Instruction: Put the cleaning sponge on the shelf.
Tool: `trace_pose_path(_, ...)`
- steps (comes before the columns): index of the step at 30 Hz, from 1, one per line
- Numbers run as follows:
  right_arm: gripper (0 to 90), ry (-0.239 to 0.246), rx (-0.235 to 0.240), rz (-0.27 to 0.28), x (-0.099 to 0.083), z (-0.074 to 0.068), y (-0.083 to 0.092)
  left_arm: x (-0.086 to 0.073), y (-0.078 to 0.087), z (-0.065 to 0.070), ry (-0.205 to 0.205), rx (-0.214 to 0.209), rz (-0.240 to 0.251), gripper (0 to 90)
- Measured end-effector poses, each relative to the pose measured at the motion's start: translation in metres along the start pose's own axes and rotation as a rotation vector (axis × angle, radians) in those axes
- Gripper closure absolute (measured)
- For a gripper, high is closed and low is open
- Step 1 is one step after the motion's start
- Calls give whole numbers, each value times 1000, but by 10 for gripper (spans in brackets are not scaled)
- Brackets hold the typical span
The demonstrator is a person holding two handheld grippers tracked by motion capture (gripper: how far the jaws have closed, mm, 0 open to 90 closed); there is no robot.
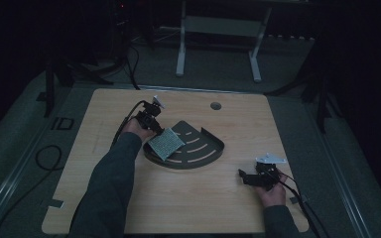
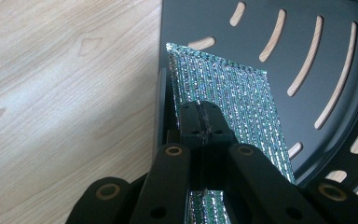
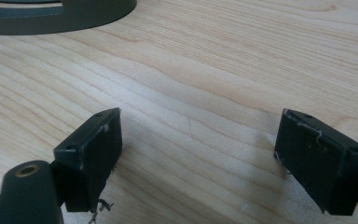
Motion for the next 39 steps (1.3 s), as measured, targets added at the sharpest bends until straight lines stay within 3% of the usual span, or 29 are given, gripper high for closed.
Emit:
trace_pose_path(7, 142, 0, 0, 0, 0, 0, 0, 5, -2, -2, 31, 0, 33, 898)
trace_pose_path(11, 142, 0, 0, 0, 0, 0, 0, 4, -2, -3, 34, 2, 28, 898)
trace_pose_path(19, 143, 0, 0, 0, 0, 0, 0, -5, -1, -2, -30, 55, -40, 898)
trace_pose_path(23, 143, 0, 0, 0, 0, 0, 0, -7, 2, -2, -41, 63, -45, 895)
trace_pose_path(39, 143, -1, 0, 0, 0, 0, 0, -15, 20, -13, -16, 125, -11, 658)
Point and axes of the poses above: each handheld gripper's, and its own axes: y roughly backward along the jaws, x roughly out of its top, z roughly to its right, the point moved 8 cm from there along -y, roughly forward along the jaws, and after that the axes turned 9 degrees about -z, right-handed, at the moved point
